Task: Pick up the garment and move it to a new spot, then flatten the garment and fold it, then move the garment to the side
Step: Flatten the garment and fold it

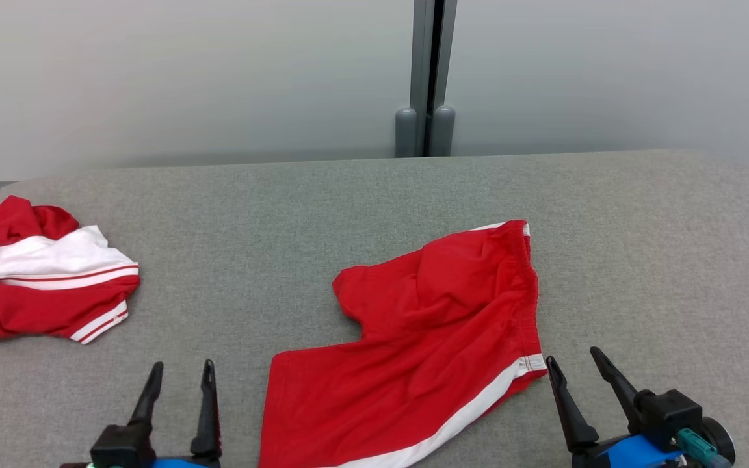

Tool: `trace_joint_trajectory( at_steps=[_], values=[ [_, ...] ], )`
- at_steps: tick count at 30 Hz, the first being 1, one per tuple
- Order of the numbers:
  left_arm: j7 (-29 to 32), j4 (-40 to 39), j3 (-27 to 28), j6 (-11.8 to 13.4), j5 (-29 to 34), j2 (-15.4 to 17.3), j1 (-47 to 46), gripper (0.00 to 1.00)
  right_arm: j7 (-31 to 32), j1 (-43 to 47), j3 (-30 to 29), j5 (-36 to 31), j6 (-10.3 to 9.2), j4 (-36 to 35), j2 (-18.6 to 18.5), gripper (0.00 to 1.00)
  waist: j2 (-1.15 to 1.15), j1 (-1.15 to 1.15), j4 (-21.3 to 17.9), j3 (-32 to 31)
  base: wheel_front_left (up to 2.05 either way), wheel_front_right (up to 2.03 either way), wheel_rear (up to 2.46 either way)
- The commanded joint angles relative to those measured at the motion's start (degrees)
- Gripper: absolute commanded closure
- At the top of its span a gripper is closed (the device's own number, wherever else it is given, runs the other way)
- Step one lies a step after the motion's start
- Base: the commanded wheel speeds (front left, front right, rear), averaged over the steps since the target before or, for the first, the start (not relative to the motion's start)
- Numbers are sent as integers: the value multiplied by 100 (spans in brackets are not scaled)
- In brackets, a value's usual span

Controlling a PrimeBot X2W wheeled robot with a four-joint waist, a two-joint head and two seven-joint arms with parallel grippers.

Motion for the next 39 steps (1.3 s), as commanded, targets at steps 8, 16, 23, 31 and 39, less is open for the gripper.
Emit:
trace_joint_trajectory(
  at_steps=[8, 16, 23, 31, 39],
  values=[
    [-17, 220, -754, -90, -2, 116, 351, 0, -20, -324, 580, 410, 1, 476, -511, 0, 0, 0, 86, 25, 0, 0, 0],
    [-17, 479, -1557, -83, -211, 318, 639, 0, -20, -657, 1276, 854, 1, 853, -954, 0, 0, 0, 123, 47, 0, 0, 0],
    [-17, 919, -2053, -84, -451, 412, 591, 0, -21, -997, 1845, 1195, 1, 1028, -1205, 0, 0, 0, 110, 125, 0, 0, 0],
    [-17, 1178, -2251, -84, -643, 440, 357, 0, -20, -1424, 2570, 1584, 1, 1377, -1513, 0, 0, 0, 117, 193, 0, 0, 0],
    [-17, 1241, -2516, -84, -850, 366, 31, 0, -20, -1926, 3445, 2110, 1, 1639, -1764, 0, 0, 0, 174, 276, 0, 0, 0]
  ],
)
